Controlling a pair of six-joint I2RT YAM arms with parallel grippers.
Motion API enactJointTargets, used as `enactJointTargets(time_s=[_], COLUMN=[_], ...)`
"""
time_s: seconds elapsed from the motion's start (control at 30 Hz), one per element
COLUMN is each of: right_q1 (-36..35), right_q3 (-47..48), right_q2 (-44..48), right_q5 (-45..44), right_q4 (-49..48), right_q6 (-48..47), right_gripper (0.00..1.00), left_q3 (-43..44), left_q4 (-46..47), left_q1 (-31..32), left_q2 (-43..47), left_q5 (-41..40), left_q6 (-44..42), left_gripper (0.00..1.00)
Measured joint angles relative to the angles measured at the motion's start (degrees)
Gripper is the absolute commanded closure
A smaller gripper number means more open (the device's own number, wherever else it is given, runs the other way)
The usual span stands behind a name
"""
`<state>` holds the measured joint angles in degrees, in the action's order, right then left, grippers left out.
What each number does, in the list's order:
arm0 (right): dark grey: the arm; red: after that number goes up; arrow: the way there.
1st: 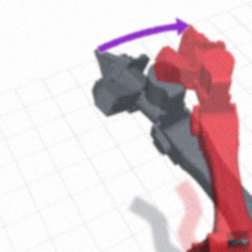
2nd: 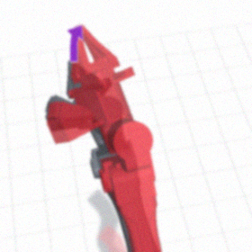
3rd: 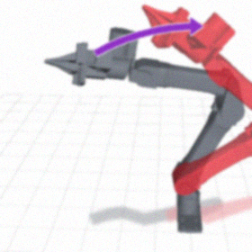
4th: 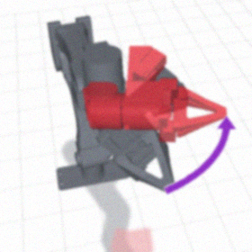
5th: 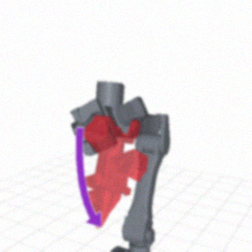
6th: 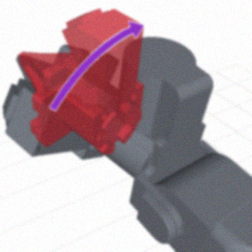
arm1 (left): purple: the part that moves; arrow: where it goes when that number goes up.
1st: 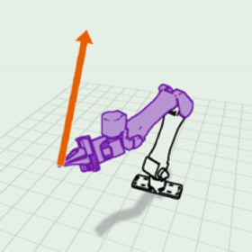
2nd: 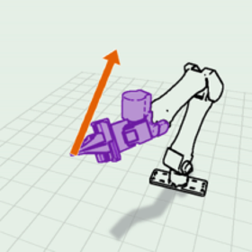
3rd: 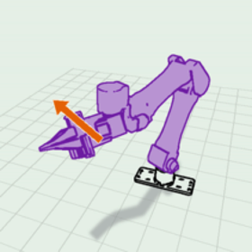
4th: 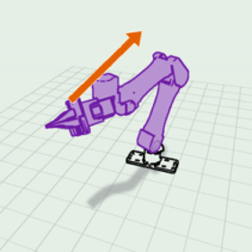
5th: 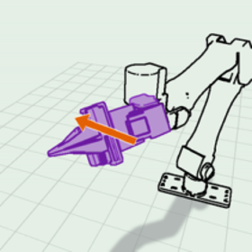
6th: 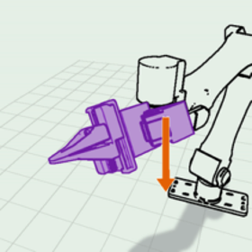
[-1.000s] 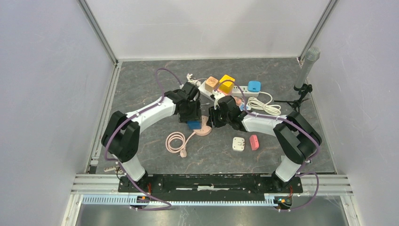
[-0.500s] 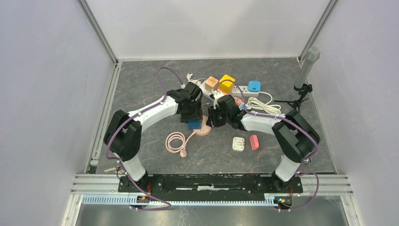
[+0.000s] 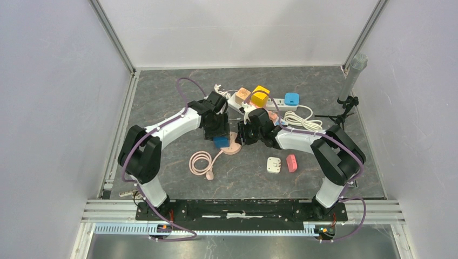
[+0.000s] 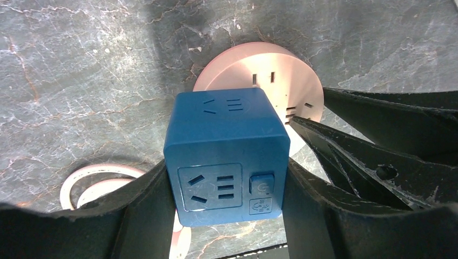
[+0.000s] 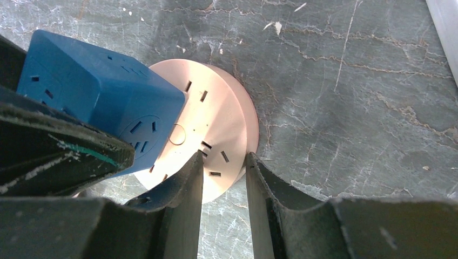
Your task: Pull the plug off the socket
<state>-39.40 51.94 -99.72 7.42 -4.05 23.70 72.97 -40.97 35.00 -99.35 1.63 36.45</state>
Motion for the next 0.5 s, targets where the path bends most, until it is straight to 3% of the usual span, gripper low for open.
enactJointTargets(time_s=[0.2, 0.5], right_q1=[0.02, 0.02], right_q3=[0.22, 0.22], right_q2=[-0.15, -0.13], right_q5=[0.07, 0.07], right_q4=[0.63, 0.63], right_q6=[-0.04, -0.09], right_gripper=[0.63, 0.63], left_q3=[2.99, 3.58], left_q4=[-2.73, -3.43], left_q1=[2.14, 1.36], left_q2=[-2.01, -2.19], left_q5=[-3.48, -2.47], left_q6=[0.76, 0.22], left_gripper=[0.76, 0.78])
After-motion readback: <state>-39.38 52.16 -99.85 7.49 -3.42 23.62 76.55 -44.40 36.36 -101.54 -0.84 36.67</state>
